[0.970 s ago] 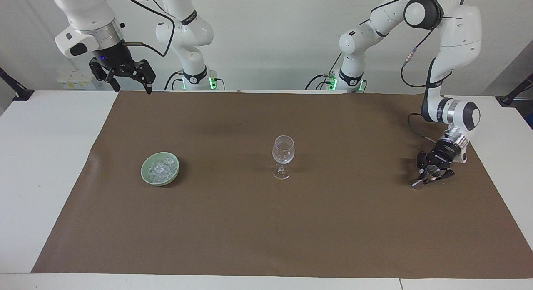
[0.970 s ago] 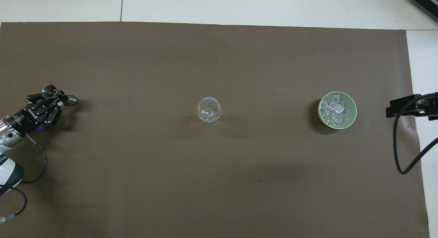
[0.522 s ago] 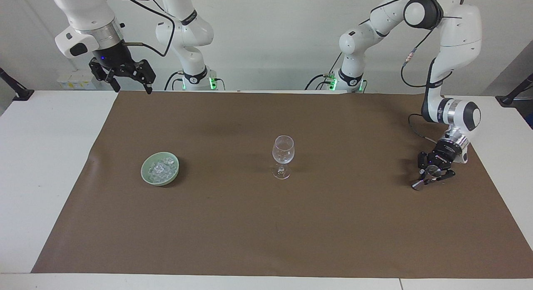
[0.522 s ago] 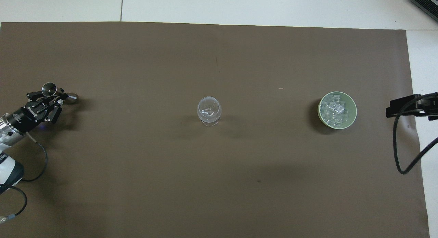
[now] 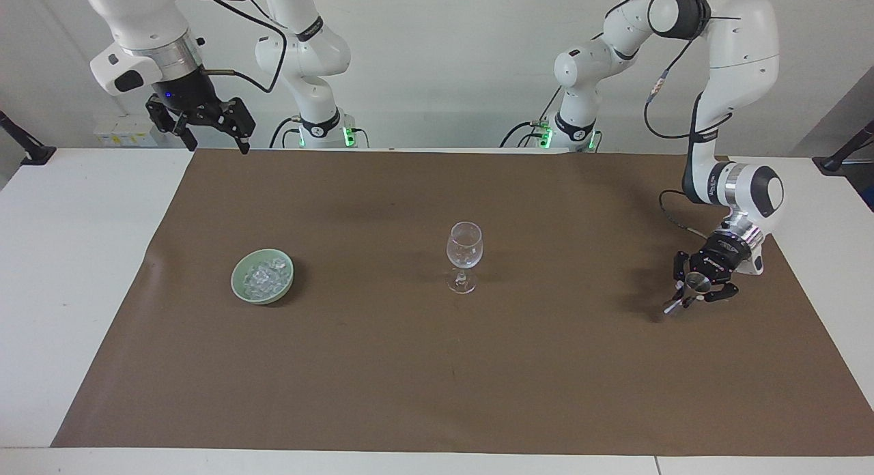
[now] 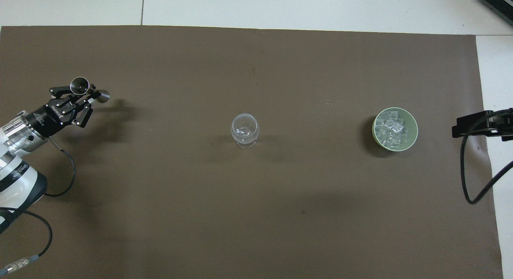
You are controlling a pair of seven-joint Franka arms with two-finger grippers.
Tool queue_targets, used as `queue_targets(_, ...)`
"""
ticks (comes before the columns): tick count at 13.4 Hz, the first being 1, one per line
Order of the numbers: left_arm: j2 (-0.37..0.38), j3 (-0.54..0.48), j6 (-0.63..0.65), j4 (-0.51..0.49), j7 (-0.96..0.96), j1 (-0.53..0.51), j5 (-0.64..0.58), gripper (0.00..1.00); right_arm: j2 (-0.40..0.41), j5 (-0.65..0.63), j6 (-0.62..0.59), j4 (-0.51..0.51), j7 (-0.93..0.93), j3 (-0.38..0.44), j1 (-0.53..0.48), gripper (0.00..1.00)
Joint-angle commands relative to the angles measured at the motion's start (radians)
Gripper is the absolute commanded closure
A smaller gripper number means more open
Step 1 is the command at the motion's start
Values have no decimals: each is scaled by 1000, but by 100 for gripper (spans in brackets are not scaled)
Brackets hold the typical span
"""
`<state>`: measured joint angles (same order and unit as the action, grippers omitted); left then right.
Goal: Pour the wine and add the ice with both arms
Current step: 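Lift the jigger with the left gripper and carry it toward the glass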
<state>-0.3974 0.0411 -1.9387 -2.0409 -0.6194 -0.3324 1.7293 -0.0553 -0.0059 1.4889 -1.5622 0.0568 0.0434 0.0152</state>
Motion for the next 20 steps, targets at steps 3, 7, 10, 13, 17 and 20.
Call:
queue_targets(3, 101, -13, -107, -99, 35, 137, 139, 100, -14, 26, -1, -13, 14, 1, -1, 0)
queue_targets(7, 163, -13, -210, -142, 72, 263, 261, 100, -14, 26, 1, -13, 14, 1, -1, 0)
queue_targets(10, 213, -13, -336, -148, 70, 372, 349, 100, -14, 26, 1, -13, 14, 1, -1, 0)
queue_targets(13, 250, -13, -437, -145, 75, 484, 452, 100, -14, 26, 1, -13, 14, 1, -1, 0)
queue_targets(17, 279, -10, -537, -133, 82, 579, 493, 100, -14, 26, 1, -13, 14, 1, -1, 0)
queue_targets(20, 290, -9, -606, -111, 83, 634, 504, 100, -14, 26, 1, -13, 14, 1, -1, 0)
